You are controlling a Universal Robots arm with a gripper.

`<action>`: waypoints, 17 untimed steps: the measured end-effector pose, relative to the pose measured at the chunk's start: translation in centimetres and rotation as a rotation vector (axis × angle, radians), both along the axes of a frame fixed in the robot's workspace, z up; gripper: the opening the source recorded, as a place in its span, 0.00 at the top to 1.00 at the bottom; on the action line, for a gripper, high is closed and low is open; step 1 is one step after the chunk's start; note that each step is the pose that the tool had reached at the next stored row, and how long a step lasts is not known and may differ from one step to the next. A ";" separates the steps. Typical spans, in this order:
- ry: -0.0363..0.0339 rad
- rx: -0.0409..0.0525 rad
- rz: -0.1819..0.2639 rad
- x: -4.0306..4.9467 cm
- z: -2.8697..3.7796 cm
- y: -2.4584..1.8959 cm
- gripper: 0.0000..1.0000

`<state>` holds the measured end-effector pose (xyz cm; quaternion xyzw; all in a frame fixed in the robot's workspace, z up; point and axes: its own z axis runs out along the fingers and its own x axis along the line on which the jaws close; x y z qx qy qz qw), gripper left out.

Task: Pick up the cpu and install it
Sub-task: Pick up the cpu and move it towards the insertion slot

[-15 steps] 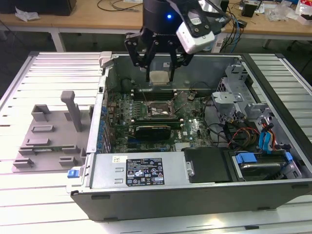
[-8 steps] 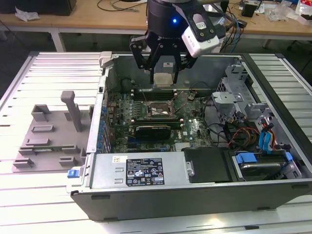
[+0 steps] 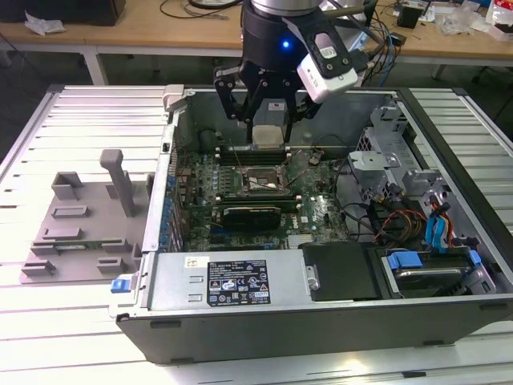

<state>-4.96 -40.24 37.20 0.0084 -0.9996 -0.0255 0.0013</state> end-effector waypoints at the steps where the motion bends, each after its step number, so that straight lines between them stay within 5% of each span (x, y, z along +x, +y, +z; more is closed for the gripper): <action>1: -0.0001 0.0001 0.000 -0.01 -0.07 0.09 0.45; 12: 0.0000 0.0001 0.000 -0.01 -0.61 1.47 0.45; 17: 0.0009 -0.0001 0.000 -0.01 -1.41 1.87 0.45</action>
